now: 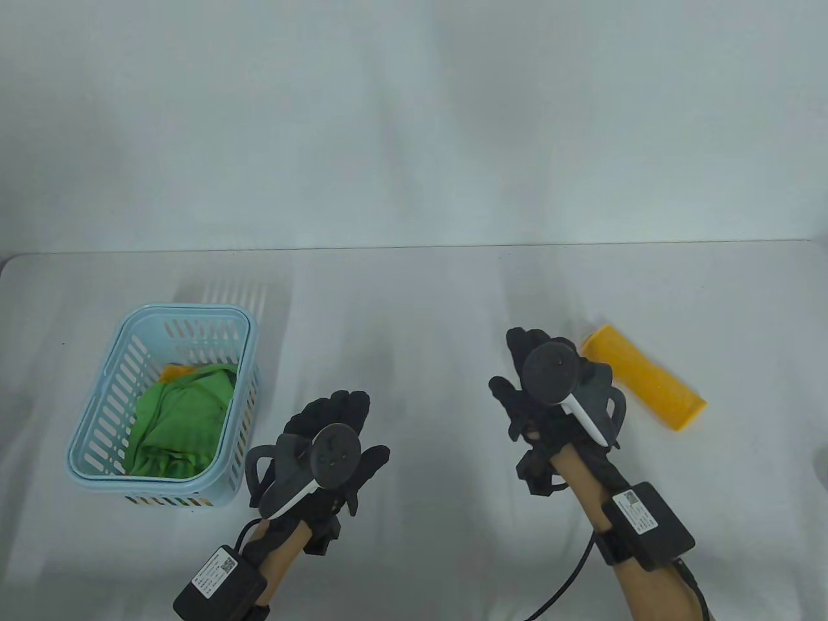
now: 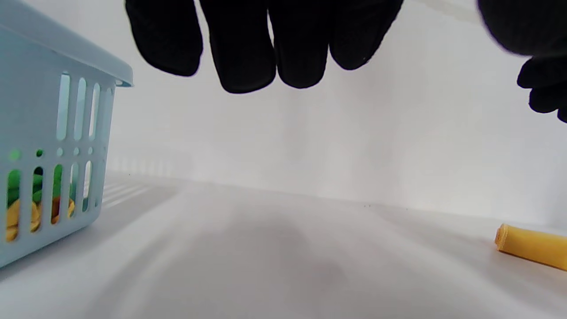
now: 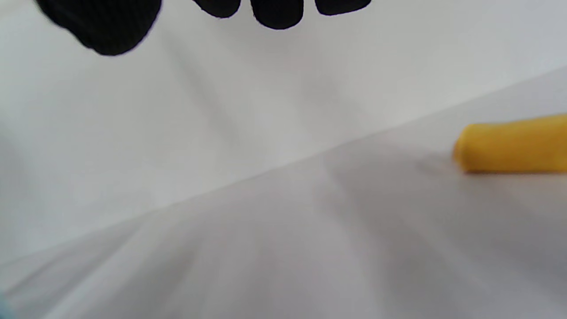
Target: Roll square towel into towel roll
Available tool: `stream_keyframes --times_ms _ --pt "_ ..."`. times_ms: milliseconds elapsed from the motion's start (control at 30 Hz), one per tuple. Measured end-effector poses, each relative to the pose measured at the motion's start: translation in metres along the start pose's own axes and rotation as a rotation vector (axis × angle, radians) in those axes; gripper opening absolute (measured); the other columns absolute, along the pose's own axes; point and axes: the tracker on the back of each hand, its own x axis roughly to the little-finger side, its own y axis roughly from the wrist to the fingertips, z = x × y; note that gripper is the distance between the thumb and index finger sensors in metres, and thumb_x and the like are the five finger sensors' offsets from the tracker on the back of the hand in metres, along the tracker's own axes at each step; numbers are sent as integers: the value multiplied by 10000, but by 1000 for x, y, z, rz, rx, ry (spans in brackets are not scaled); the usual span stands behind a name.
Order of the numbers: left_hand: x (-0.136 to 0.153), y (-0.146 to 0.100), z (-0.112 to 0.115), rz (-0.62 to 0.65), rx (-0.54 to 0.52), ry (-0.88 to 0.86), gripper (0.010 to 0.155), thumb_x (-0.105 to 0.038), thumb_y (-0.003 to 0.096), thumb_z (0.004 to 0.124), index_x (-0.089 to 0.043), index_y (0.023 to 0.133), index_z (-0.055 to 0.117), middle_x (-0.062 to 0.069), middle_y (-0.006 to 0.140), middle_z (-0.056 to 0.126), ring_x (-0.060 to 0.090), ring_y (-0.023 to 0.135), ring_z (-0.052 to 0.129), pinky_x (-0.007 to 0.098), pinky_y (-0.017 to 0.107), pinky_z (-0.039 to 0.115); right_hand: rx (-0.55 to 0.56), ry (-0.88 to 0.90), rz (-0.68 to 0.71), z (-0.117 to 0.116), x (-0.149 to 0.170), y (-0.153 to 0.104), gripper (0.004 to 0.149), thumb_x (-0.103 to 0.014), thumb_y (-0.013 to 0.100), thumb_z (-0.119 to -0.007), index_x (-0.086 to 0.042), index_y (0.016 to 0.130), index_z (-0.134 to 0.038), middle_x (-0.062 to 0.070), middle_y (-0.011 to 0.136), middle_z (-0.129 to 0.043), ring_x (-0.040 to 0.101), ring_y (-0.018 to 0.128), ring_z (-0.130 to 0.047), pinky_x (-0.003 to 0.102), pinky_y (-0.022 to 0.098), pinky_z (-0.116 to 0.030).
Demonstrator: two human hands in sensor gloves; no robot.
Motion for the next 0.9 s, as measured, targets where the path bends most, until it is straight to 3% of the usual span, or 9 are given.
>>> stream_keyframes --times_ms 233,367,500,733,900 --pt "10 5 -52 -35 -48 -38 861 -679 328 704 -316 1084 511 5 1149 585 359 1047 683 591 738 611 -51 82 112 -29 -26 -34 789 -611 327 -720 -407 1002 -366 -76 1132 -379 338 1092 -343 653 748 -348" --pt "33 10 -89 -78 -68 -16 859 -675 330 707 -319 1087 509 8 1153 581 366 1053 673 598 741 604 -25 90 163 -47 -27 -44 795 -615 324 -716 -406 1000 -353 -76 1132 -357 338 1091 -327 653 746 -343" --pt "69 17 -109 -147 -36 51 856 -670 332 708 -323 1089 508 3 1156 581 366 1059 668 599 742 602 -30 70 194 -50 -26 -50 793 -607 327 -715 -407 999 -344 -79 1131 -347 333 1093 -316 656 748 -326" --pt "143 41 -104 -373 93 88 856 -660 331 715 -318 1088 509 5 1154 583 368 1056 673 602 740 604 -76 56 193 -56 -22 -48 791 -601 331 -712 -402 999 -339 -74 1129 -343 335 1090 -311 657 747 -320" --pt "194 67 -75 -517 259 45 857 -644 327 725 -317 1085 495 5 1150 578 359 1053 677 597 740 607 -81 56 191 -56 -22 -48 784 -596 335 -711 -400 998 -341 -71 1128 -344 335 1089 -315 655 747 -325"
